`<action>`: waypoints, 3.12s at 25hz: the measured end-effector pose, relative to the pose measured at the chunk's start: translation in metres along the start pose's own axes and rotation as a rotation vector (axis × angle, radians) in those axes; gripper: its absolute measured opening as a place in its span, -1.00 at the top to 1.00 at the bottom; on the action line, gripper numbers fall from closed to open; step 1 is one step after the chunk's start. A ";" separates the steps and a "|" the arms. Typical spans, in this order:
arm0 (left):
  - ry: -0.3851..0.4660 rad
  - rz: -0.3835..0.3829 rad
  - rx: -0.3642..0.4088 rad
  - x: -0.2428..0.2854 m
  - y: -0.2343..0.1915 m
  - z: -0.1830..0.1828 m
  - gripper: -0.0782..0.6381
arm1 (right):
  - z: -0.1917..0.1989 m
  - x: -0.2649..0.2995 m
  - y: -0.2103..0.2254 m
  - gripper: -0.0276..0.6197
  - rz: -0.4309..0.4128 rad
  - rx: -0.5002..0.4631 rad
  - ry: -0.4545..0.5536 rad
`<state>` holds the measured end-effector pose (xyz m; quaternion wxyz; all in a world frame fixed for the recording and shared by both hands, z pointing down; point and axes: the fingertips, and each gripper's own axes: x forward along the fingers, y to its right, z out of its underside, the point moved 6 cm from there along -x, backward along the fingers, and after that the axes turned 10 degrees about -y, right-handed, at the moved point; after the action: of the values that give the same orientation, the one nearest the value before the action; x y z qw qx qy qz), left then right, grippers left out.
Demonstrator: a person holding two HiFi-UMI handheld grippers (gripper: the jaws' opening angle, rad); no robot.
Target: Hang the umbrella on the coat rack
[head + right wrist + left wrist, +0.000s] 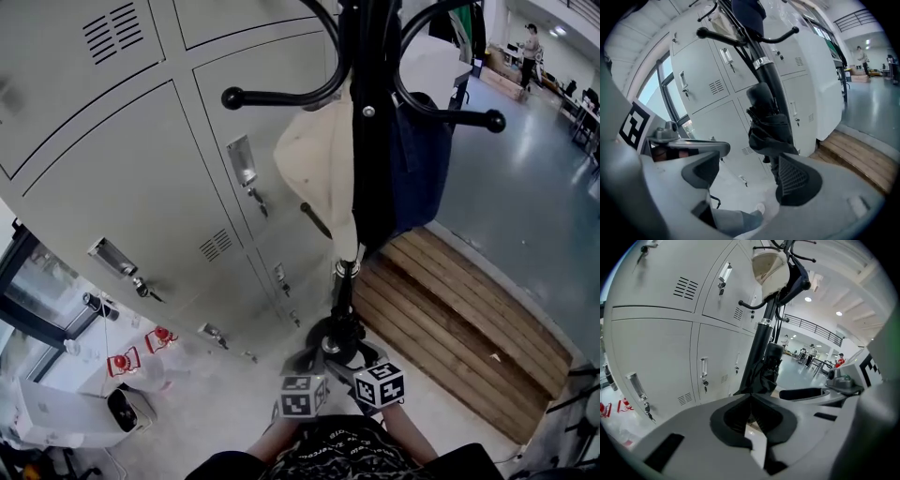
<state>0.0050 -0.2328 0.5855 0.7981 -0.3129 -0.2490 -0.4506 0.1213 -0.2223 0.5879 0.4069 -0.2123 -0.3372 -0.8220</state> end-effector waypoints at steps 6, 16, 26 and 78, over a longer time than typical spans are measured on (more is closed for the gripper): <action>0.038 0.029 0.018 -0.011 0.020 0.003 0.74 | -0.015 -0.032 -0.007 -0.27 0.030 -0.034 0.106; 0.182 0.025 0.033 -0.049 0.046 -0.014 0.74 | -0.030 -0.086 -0.027 0.14 0.108 -0.169 0.226; 0.241 -0.001 0.093 -0.074 0.083 -0.003 0.74 | -0.010 -0.116 -0.041 0.73 0.193 -0.193 0.246; 0.193 0.073 0.170 -0.113 0.067 0.031 0.74 | 0.032 -0.105 -0.106 0.91 0.297 -0.193 0.242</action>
<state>0.0069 -0.1201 0.5111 0.8579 -0.2080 -0.1966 -0.4267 0.0982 -0.0971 0.5042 0.5388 -0.1972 -0.1708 -0.8010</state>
